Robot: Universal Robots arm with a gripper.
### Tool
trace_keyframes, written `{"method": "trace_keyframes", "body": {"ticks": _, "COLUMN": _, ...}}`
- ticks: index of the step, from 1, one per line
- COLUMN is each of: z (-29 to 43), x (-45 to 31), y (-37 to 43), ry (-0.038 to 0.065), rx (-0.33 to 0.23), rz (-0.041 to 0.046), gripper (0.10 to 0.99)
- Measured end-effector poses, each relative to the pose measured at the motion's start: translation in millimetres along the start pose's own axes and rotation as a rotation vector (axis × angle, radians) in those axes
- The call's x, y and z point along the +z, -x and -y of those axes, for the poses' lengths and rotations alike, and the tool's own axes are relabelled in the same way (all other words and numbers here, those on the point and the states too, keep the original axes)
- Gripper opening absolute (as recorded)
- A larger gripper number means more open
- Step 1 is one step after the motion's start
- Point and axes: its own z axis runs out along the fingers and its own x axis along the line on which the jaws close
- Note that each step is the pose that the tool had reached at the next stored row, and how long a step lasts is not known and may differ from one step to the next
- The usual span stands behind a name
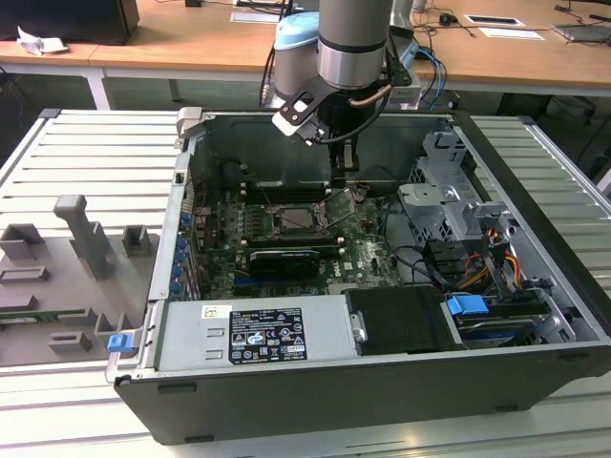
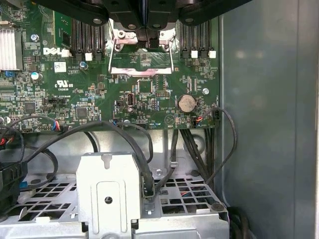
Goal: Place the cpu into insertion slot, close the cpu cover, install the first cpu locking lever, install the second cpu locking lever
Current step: 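Close the cpu cover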
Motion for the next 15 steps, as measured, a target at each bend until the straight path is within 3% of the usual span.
{"method": "trace_keyframes", "body": {"ticks": 15, "z": -7.2, "x": 0.5, "y": -0.1, "ry": -0.001, "rx": 0.0, "rz": -0.0001, "gripper": 0.106}}
